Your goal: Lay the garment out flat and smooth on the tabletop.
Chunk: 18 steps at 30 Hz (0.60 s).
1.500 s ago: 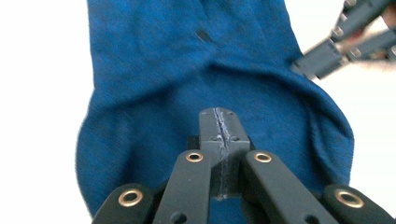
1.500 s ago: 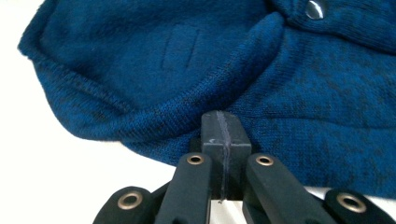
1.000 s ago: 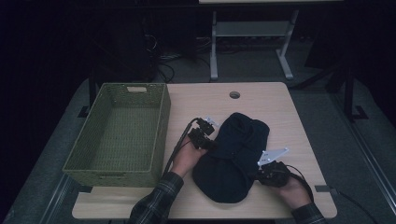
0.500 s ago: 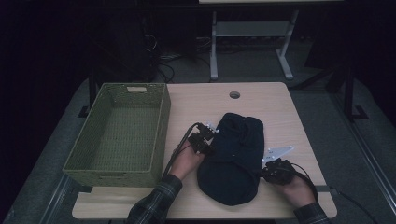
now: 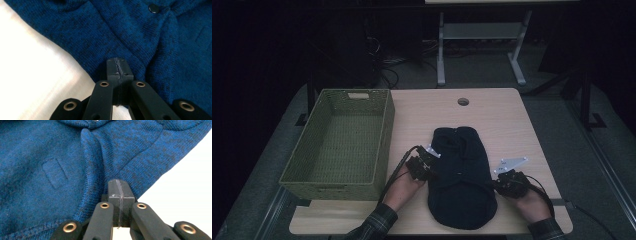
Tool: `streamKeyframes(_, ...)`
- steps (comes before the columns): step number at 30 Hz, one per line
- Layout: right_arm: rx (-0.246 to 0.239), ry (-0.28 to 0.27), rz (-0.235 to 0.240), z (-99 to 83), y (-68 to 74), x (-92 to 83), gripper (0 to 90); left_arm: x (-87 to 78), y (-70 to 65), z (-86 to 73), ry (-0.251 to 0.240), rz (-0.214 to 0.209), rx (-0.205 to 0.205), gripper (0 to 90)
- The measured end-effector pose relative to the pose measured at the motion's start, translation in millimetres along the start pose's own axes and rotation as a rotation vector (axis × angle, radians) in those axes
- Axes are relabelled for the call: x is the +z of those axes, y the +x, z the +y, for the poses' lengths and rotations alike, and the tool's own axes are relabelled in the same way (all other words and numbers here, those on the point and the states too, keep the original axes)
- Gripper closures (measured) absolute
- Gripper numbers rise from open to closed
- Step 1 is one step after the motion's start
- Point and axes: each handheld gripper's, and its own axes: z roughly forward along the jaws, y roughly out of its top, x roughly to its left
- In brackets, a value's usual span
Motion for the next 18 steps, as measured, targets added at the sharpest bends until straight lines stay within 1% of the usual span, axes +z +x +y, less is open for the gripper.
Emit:
streamKeyframes(5,-0.014,-0.004,0.006,-4.2,8.5,-2.3,90.0,-3.5,-6.3,-9.2,-0.006,-0.022,-0.004,90.0)
streamKeyframes(7,-0.016,-0.005,0.012,-6.0,11.3,-3.4,90.0,-4.2,-9.1,-11.3,-0.008,-0.023,-0.001,90.0)
streamKeyframes(11,-0.024,-0.008,0.021,-10.0,18.0,-5.8,90.0,-5.1,-13.7,-12.7,0.0,-0.023,0.011,90.0)
streamKeyframes(14,-0.03,-0.011,0.025,-12.5,21.8,-7.2,90.0,-5.2,-13.8,-12.8,0.002,-0.028,0.015,90.0)
streamKeyframes(18,-0.042,-0.007,0.041,-13.5,23.2,-8.2,90.0,-4.9,-14.8,-13.0,-0.001,-0.028,0.017,90.0)
